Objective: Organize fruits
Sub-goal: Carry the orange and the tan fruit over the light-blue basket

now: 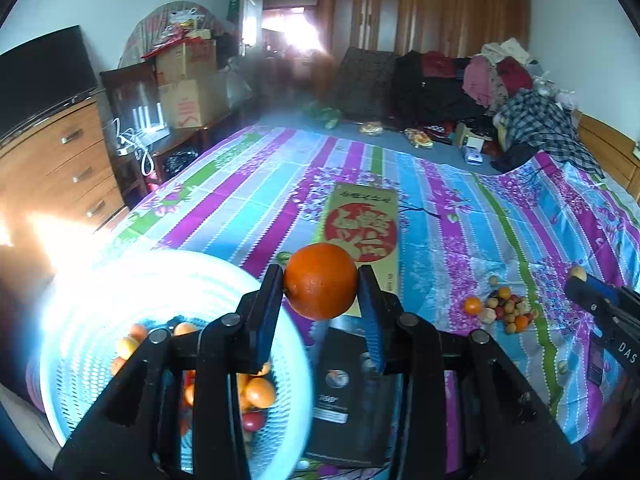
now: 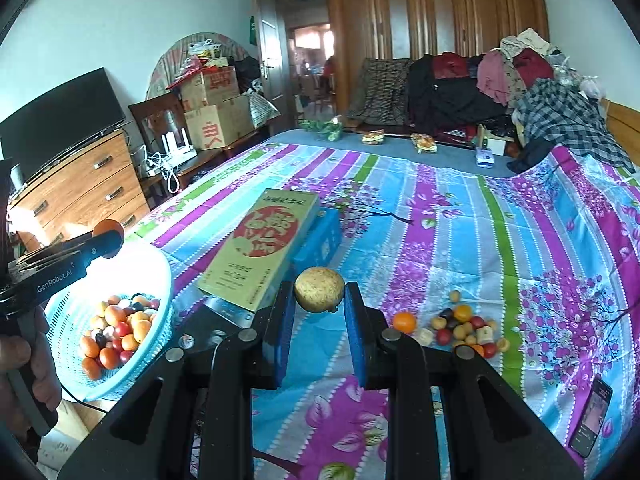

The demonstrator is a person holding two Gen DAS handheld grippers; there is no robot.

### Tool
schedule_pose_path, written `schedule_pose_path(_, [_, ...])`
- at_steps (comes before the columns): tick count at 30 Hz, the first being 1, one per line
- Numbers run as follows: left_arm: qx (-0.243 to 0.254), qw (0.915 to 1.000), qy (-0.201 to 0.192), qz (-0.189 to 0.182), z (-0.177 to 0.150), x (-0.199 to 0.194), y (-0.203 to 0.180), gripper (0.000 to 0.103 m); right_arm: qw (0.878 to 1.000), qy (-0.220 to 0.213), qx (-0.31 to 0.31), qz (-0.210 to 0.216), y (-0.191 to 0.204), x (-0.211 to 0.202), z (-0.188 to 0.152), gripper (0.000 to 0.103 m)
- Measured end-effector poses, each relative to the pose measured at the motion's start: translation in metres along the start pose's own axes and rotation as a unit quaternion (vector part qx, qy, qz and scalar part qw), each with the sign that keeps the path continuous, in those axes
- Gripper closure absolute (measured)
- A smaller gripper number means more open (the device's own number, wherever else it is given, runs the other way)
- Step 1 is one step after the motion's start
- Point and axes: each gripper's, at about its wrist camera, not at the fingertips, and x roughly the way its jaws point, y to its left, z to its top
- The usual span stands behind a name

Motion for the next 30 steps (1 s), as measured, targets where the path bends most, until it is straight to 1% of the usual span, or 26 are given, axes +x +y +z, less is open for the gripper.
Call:
schedule_pose_path(5, [-0.014, 0.9997, 0.000, 0.018, 0.001, -0.004, 0.024, 0.065, 1.000, 0.004, -0.006, 0.013, 0.015, 0.007, 0.007, 0.075])
schedule_pose_path(13, [-0.050, 0.9976, -0.001, 0.049, 0.001, -0.008, 0.071, 0.065, 0.999, 0.006, -0.030, 0.040, 0.054, 0.018, 0.021, 0.075])
schedule_pose_path(17, [-0.061, 0.9957, 0.000, 0.070, -0.002, -0.011, 0.089, 0.065, 0.997, 0.009, -0.047, 0.055, 0.081, 0.023, 0.028, 0.075])
schedule_pose_path(22, [-0.076, 0.9934, 0.001, 0.086, -0.008, -0.015, 0.114, 0.065, 0.995, 0.017, -0.058, 0.075, 0.109, 0.032, 0.032, 0.075])
schedule_pose_path(30, [-0.105, 0.9892, 0.002, 0.102, -0.015, -0.021, 0.150, 0.065, 0.991, 0.037, -0.082, 0.104, 0.161, 0.054, 0.033, 0.075])
